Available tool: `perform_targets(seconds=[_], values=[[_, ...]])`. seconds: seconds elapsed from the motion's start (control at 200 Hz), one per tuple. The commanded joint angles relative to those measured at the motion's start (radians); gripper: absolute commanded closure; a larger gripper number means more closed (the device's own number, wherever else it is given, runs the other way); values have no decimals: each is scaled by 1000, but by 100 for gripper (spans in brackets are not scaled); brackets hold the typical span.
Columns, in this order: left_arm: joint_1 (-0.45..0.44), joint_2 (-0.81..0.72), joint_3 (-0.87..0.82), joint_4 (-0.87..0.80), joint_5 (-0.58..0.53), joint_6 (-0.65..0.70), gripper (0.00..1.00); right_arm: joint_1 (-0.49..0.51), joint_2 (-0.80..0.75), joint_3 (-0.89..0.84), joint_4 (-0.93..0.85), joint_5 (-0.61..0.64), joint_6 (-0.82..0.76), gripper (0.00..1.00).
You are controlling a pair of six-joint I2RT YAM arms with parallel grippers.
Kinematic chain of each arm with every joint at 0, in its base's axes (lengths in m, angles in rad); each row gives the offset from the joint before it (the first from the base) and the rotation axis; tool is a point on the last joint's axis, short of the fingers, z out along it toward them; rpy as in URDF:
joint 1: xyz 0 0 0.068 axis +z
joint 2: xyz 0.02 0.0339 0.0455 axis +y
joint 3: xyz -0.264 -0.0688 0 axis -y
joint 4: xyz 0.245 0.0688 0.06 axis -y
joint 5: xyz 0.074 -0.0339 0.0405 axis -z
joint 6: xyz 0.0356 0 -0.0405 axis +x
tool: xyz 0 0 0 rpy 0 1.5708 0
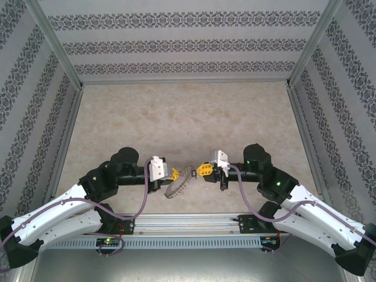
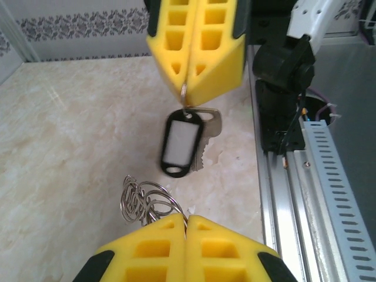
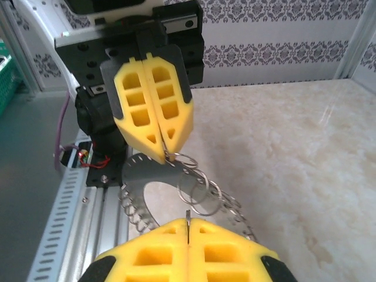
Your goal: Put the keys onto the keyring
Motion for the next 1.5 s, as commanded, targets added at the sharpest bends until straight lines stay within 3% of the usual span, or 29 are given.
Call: perform_targets(seconds=[0.0,0.085,0.27,0.44,0.744,1.499], values=[[-7,-19,39,35,89,15,100,-15,7,62,-51,65,-126,100],[-5,-12,50,24,117,9,100,-46,48,94,-68,120,-133,100],[-5,0,82,-7,145,7,100,-96,181,127,-23,93,-107,100],[-5,4,89,-7,127,15,100,-63,255,123,10,-23,-125,100],[-5,35,94,4,112,26,100,-9,201,62,46,-114,-91,100],[-5,41,83,31,-11,59,100,67,164,7,87,-186,-16,100]])
